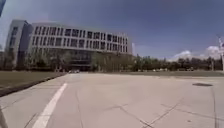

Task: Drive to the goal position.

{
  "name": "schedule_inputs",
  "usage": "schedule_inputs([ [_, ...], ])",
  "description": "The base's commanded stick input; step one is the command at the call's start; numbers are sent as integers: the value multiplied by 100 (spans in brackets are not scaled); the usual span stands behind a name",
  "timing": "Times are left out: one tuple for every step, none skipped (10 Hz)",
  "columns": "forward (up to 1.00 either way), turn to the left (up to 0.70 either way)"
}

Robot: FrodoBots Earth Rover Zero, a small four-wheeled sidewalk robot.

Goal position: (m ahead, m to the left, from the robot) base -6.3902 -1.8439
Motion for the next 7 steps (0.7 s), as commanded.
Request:
schedule_inputs([
  [70, 39],
  [70, 31],
  [70, 4],
  [70, 4],
  [70, 4],
  [70, -31],
  [57, -37],
])
